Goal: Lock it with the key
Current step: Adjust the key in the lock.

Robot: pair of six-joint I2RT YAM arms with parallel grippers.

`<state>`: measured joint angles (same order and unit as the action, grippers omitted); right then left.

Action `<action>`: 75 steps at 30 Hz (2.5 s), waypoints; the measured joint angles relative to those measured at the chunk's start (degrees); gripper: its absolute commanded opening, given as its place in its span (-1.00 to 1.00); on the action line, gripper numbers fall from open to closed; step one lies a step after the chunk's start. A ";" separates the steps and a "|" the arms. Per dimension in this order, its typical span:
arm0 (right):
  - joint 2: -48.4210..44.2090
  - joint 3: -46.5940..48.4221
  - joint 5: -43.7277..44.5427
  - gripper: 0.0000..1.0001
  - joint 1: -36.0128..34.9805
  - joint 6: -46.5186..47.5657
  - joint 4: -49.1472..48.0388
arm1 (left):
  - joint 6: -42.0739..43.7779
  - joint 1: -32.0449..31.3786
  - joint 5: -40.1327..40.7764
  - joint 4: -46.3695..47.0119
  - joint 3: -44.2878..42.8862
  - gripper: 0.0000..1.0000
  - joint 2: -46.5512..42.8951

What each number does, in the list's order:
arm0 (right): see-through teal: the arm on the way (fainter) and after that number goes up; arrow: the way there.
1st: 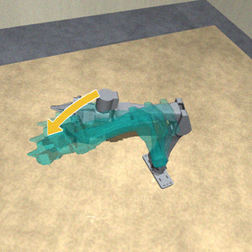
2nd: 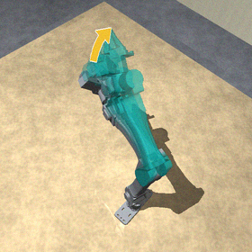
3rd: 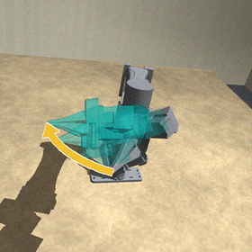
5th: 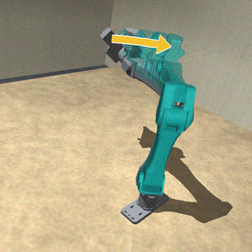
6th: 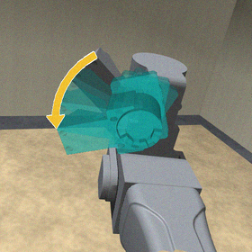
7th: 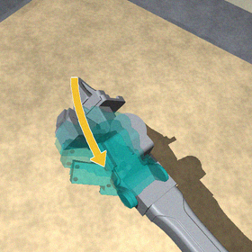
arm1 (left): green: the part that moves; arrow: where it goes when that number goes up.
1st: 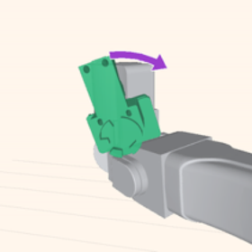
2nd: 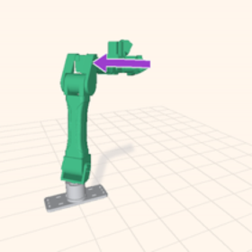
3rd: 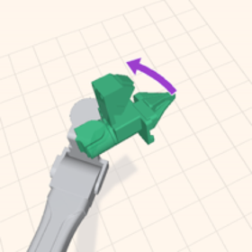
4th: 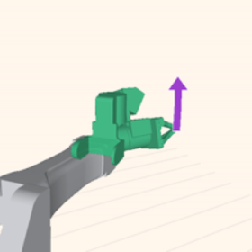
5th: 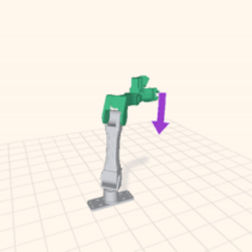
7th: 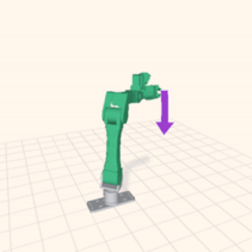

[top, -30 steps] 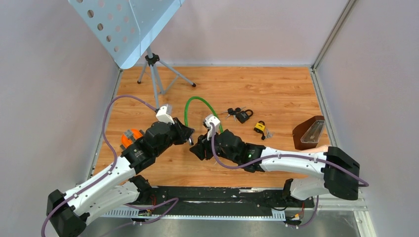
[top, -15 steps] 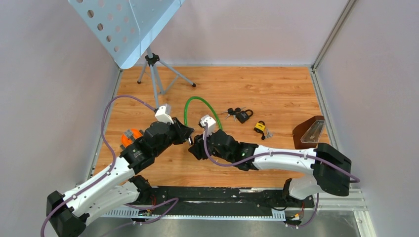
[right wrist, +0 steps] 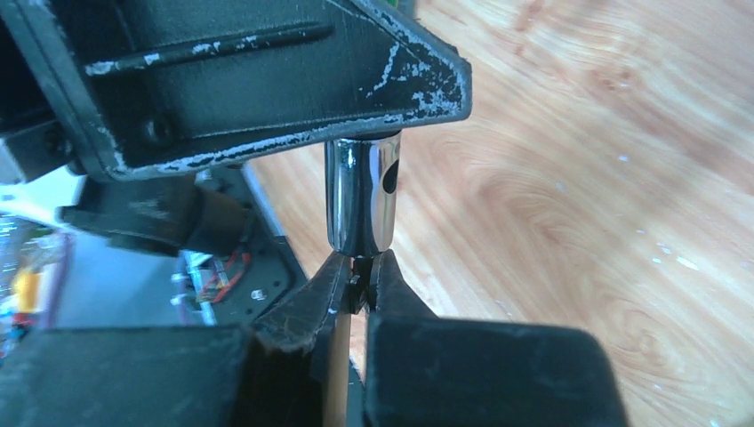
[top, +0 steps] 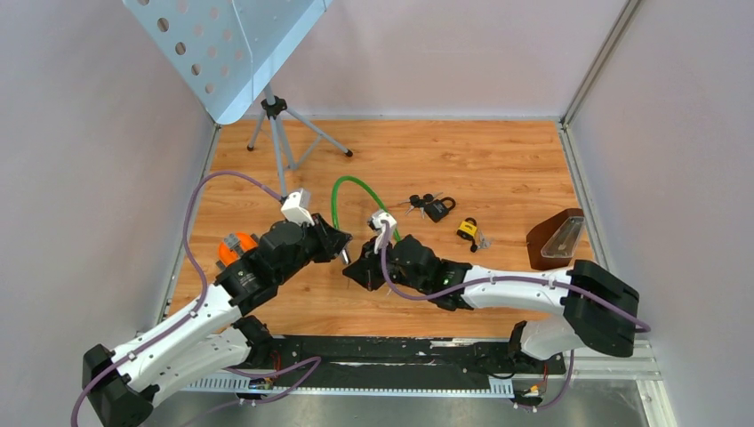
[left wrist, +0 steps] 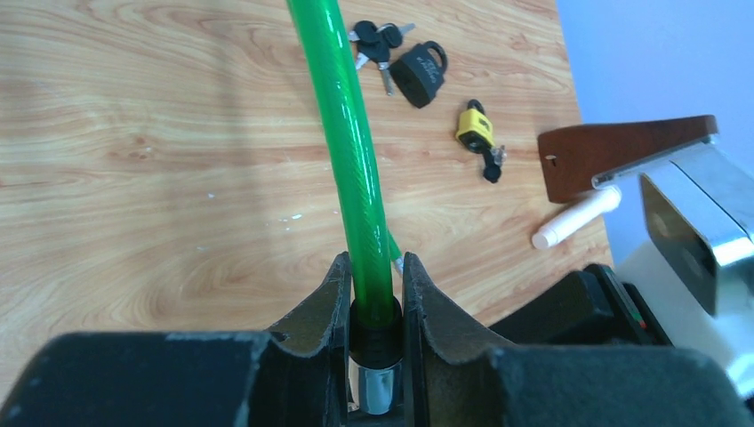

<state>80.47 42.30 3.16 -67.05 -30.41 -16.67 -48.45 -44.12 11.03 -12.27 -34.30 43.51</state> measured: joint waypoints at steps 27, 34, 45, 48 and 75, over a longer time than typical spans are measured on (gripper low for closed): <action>-1.55 -13.46 -32.11 0.45 10.56 -17.27 -32.46 | 9.20 0.28 -4.50 11.52 5.55 -1.00 -11.15; -2.56 -12.41 -30.42 0.17 10.10 -14.64 -28.33 | 9.60 0.28 -4.00 11.19 5.55 -1.00 -11.15; 0.70 -5.22 -24.37 -0.13 9.09 -9.86 -24.87 | 9.44 0.28 -3.87 11.17 5.53 -1.00 -11.08; 2.12 -4.83 -23.63 -0.15 8.98 -9.53 -24.72 | 9.33 0.35 -3.85 11.08 5.53 -1.00 -11.08; 4.39 -9.51 -24.59 0.47 8.09 -13.62 -34.67 | 9.35 0.28 -4.74 10.10 4.79 -1.00 -13.49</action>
<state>84.86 32.80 -21.43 -58.96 -44.03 -51.33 -39.09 -43.83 6.28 -2.17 -29.52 30.02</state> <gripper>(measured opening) 0.643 0.255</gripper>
